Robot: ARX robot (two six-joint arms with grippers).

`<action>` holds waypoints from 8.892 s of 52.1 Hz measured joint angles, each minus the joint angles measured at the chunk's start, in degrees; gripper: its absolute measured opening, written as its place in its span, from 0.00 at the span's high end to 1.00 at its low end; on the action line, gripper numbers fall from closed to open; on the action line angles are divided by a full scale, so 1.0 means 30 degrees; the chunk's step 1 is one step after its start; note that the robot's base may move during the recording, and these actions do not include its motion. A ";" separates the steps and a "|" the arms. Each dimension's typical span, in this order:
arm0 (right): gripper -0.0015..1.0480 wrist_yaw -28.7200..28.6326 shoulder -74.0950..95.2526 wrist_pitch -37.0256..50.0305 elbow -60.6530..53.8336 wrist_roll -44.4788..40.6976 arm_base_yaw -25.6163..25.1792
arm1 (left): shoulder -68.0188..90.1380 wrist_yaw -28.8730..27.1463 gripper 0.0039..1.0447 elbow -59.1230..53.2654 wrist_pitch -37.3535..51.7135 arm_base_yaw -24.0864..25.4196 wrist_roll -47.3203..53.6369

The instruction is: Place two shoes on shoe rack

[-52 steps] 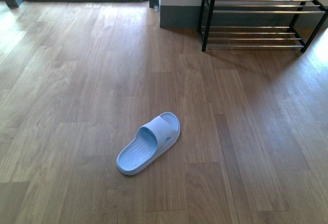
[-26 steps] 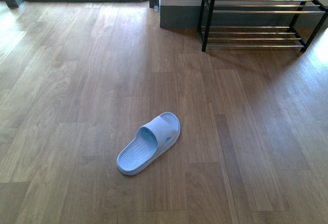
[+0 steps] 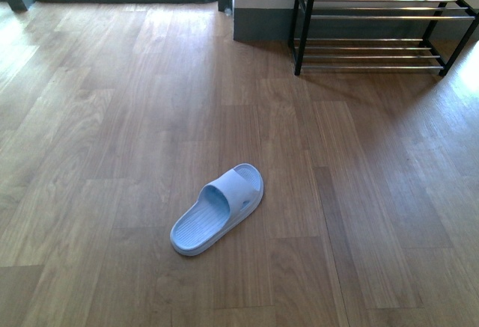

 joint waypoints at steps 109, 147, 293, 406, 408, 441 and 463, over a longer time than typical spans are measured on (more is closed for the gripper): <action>0.98 0.0007 0.0000 0.0000 -0.0007 0.0051 0.0007 | 3.7084 -0.2637 0.09 1.2641 0.7162 -0.0160 0.4634; 0.98 0.0007 0.0000 0.0000 -0.0007 0.0051 0.0007 | 4.2636 -0.0430 0.09 1.6706 1.0695 -0.0801 0.7686; 0.98 0.0007 0.0007 0.0000 -0.0007 0.0051 0.0007 | 5.5400 0.3016 0.09 3.0716 0.5727 -0.4932 0.8327; 0.98 0.0015 0.0022 0.0036 -0.0044 0.0051 0.0036 | 5.8730 0.2871 0.18 3.2946 0.8998 -0.4976 0.8561; 0.98 0.0015 0.0022 0.0036 -0.0044 0.0051 0.0036 | 5.8751 0.2885 0.22 3.2982 0.9107 -0.4962 0.8561; 0.98 0.0015 0.0022 0.0036 -0.0044 0.0051 0.0036 | 5.8824 0.3075 0.99 3.3011 0.9639 -0.4969 0.8400; 0.98 0.0015 0.0022 0.0036 -0.0044 0.0051 0.0036 | 5.7338 0.2244 0.99 3.1066 1.0112 -0.4801 0.6980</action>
